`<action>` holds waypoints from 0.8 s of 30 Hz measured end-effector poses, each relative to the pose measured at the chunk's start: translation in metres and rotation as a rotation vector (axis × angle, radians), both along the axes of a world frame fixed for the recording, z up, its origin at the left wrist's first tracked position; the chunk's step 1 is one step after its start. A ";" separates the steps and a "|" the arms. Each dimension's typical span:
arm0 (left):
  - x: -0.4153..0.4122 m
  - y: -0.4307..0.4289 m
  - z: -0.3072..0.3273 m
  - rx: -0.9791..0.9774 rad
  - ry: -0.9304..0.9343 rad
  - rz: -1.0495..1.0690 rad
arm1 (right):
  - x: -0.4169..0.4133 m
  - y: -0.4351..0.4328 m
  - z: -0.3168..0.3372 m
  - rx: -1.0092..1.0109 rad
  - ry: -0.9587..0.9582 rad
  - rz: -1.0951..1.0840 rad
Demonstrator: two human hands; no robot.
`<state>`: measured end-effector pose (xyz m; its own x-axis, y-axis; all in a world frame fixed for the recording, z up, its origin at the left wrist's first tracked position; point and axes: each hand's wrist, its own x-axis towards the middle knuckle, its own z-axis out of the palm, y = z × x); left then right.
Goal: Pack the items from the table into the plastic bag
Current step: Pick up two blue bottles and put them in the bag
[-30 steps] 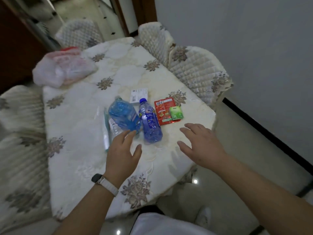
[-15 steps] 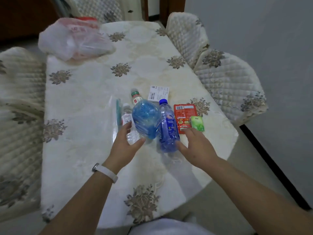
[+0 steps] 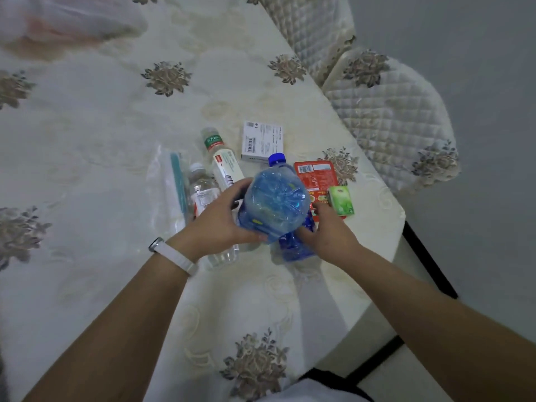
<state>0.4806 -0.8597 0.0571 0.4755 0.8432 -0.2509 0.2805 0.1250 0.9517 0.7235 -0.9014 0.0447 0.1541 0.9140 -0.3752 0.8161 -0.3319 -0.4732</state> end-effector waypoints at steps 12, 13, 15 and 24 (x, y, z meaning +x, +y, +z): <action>0.020 -0.027 -0.001 -0.077 -0.117 0.605 | -0.017 0.029 -0.017 -0.111 0.216 -0.103; 0.023 -0.030 0.003 -0.077 -0.118 0.640 | -0.017 0.030 -0.018 -0.143 0.256 -0.114; 0.027 -0.036 0.008 -0.071 -0.113 0.696 | -0.017 0.032 -0.020 -0.182 0.349 -0.132; 0.046 -0.082 0.055 -0.053 -0.033 0.949 | -0.001 0.029 -0.015 -0.159 0.547 -0.056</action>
<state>0.5267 -0.9420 0.1122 -0.3944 0.8692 -0.2983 0.0128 0.3298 0.9440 0.7229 -0.8727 0.0294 -0.0549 0.8356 -0.5465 0.4457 -0.4692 -0.7623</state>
